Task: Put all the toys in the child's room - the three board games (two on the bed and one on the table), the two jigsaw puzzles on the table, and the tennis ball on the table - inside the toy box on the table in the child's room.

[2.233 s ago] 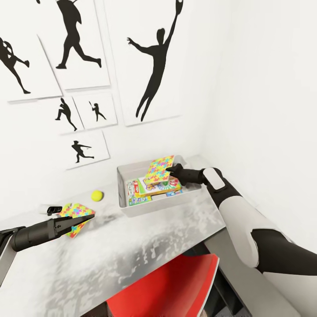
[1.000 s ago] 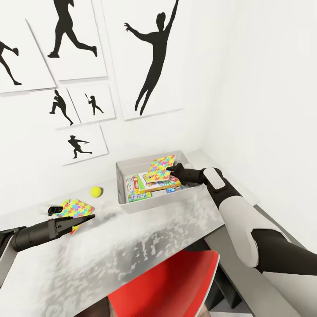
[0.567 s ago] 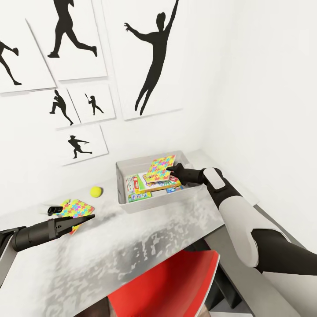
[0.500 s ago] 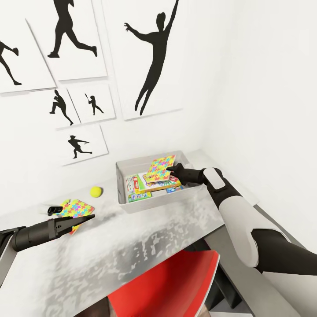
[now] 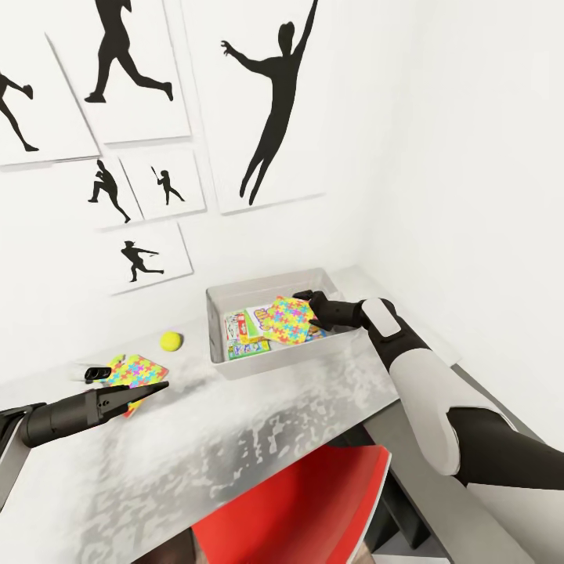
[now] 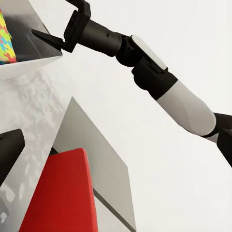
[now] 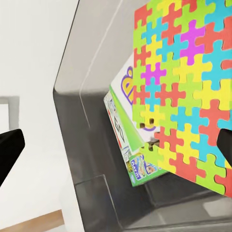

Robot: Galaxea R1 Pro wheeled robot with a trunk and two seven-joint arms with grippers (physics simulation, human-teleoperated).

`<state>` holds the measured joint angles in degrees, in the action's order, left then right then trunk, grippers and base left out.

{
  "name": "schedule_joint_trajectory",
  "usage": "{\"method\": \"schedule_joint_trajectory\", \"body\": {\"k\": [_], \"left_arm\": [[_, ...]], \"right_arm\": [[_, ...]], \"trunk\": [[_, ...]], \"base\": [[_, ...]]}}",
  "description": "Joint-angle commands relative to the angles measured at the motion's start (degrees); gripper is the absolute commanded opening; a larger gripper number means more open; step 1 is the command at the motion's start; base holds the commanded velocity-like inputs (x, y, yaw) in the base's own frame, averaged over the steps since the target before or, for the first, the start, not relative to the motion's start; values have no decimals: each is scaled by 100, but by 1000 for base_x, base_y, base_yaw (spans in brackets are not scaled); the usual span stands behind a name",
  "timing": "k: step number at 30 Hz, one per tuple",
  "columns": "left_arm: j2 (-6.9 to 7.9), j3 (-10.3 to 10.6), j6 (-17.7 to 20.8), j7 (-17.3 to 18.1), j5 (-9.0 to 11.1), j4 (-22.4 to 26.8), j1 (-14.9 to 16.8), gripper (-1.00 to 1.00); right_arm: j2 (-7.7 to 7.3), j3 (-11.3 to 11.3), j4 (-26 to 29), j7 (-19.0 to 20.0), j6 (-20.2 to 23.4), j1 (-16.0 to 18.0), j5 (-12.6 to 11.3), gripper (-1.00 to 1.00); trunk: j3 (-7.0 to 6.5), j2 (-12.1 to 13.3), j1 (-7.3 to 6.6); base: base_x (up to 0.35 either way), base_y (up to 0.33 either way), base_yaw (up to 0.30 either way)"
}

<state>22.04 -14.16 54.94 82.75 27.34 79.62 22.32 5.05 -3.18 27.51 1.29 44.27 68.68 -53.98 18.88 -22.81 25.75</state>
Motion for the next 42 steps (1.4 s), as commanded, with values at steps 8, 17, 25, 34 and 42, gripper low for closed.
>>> {"method": "schedule_joint_trajectory", "body": {"k": [8,17,25,34,42], "left_arm": [[7,0,60,13,8,1,2,100],[11,-4,60,13,10,1,4,100],[11,-4,60,13,10,0,1,100],[11,-3,60,21,8,1,1,100],[11,-8,60,22,8,1,3,100]], "right_arm": [[5,-34,2,17,36,5,31,100],[14,-25,26,52,54,-7,28,100],[5,7,510,72,84,-34,27,100],[48,52,616,73,95,-41,36,100],[88,76,617,56,83,-47,73,100]], "trunk": [[10,-11,3],[-25,-11,3],[-94,-11,3],[-174,-11,3],[-248,-11,3]], "base": [[0,0,0],[0,0,-41],[-51,0,-105],[-275,0,-81],[-304,67,66]]}}
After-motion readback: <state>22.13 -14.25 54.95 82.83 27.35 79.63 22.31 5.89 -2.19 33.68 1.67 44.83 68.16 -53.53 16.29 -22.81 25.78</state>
